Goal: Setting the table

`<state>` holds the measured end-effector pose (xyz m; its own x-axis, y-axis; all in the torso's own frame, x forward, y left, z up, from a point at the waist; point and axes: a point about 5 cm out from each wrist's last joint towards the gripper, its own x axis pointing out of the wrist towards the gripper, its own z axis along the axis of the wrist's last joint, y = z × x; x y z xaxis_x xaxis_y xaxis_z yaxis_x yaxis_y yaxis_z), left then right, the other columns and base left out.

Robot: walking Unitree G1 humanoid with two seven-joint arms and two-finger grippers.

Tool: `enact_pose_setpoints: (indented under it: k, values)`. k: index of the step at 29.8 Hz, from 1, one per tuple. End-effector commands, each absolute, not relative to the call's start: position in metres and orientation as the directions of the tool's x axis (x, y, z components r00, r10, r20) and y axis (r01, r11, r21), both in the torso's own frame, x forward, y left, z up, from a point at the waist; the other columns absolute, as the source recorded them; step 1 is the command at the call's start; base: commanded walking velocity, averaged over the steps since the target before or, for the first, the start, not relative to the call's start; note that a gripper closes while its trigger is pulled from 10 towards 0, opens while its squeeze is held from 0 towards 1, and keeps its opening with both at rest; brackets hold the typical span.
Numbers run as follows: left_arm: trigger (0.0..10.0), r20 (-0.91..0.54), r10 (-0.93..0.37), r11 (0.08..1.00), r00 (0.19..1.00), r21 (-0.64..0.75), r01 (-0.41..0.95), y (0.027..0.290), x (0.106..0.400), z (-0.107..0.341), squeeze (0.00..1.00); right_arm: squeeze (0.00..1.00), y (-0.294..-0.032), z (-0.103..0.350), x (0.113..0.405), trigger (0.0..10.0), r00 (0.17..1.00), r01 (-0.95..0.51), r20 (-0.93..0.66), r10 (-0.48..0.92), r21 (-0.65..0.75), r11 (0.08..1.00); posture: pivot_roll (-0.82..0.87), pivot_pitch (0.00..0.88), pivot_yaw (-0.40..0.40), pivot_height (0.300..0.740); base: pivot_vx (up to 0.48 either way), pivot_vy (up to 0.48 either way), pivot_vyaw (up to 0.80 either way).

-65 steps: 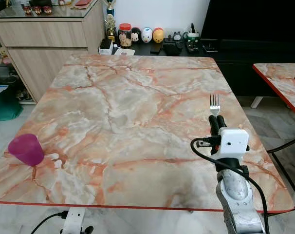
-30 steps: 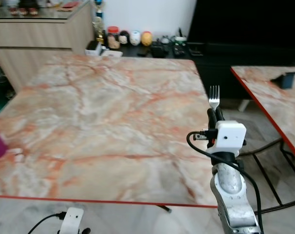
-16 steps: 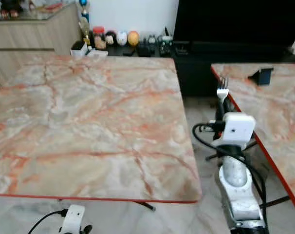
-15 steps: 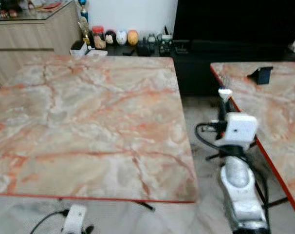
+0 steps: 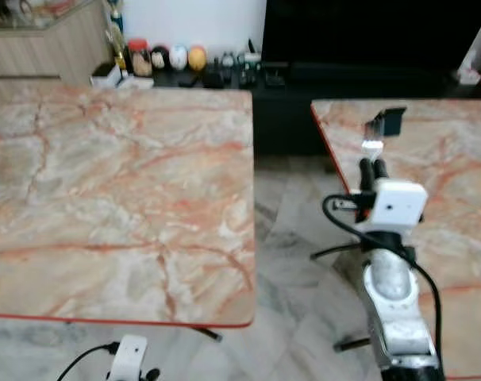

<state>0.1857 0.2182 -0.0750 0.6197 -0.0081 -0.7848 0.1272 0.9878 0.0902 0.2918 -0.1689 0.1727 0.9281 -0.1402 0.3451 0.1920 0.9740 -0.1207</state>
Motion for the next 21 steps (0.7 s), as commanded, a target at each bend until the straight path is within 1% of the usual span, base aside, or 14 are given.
enact_pose_setpoints:
  k: [1, 16, 21]
  values:
    - [10.0, -0.796, 0.007, 0.988, 0.605, 0.100, 0.120, 0.2239, 0.1807, -0.0765, 0.00, 0.00, -0.1616, 0.1758, 0.2927, 10.0, 0.930, 0.168, 0.348, -0.121, -0.110, 0.980, -0.03, 0.000, -0.029, 0.740, 0.000, -0.304, 0.00]
    - [10.0, -0.796, 0.001, 0.988, 0.606, 0.095, 0.123, 0.2229, 0.1815, -0.0763, 0.00, 0.00, -0.1612, 0.1754, 0.2952, 10.0, 0.932, 0.166, 0.342, -0.120, -0.109, 0.980, -0.03, 0.000, -0.032, 0.740, 0.000, -0.306, 0.00]
    - [10.0, -0.795, 0.002, 0.989, 0.606, 0.091, 0.115, 0.2219, 0.1814, -0.0766, 0.00, 0.00, -0.1651, 0.1784, 0.2960, 10.0, 0.928, 0.174, 0.351, -0.125, -0.111, 0.978, -0.03, 0.000, -0.033, 0.740, 0.000, -0.309, 0.00]
